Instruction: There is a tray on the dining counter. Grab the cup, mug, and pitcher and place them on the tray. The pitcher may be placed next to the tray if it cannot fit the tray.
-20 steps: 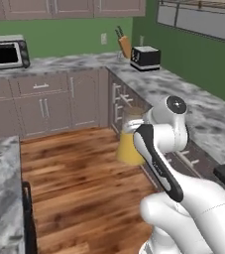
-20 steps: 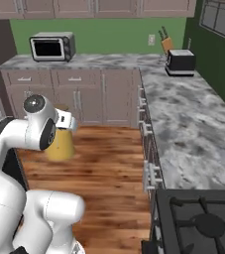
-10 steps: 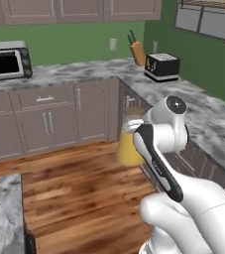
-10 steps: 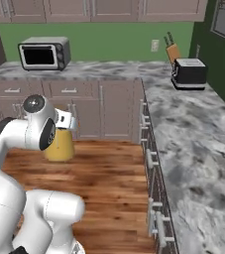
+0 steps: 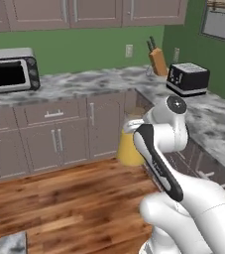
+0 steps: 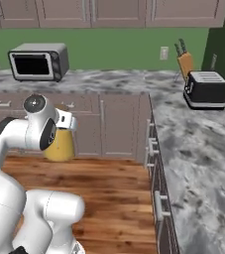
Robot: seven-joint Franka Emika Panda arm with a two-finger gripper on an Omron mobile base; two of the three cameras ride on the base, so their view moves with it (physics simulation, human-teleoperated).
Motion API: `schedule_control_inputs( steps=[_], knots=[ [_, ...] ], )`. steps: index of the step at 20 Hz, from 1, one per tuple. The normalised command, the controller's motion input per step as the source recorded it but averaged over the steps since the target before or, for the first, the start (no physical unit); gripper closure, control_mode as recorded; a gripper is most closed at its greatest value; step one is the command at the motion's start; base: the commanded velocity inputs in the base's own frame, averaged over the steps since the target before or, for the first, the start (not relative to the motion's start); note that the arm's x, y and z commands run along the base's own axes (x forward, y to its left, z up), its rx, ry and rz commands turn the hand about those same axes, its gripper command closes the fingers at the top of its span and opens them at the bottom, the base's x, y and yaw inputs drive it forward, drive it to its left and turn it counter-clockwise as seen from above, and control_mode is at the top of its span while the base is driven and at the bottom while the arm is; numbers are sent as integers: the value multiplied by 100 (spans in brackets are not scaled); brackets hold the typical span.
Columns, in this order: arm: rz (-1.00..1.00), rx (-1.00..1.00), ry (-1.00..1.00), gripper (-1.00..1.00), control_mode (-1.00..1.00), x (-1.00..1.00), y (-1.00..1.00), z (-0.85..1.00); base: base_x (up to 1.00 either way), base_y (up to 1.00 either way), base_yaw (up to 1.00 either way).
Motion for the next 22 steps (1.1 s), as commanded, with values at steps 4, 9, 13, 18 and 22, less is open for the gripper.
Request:
schedule_control_inputs(
  steps=[4, 9, 13, 18, 22],
  knots=[
    [0, 0, 0, 100, 100, 0, 0, 0, 99, 0, 18],
    [0, 0, 0, 100, 100, 0, 0, 0, 97, -9, 53],
    [0, 0, 0, 100, 100, 0, 0, 0, 81, -17, 84],
    [0, 0, 0, 100, 100, 0, 0, 0, 86, -13, 81],
    [0, 0, 0, 100, 100, 0, 0, 0, 92, -11, 79]
  ],
)
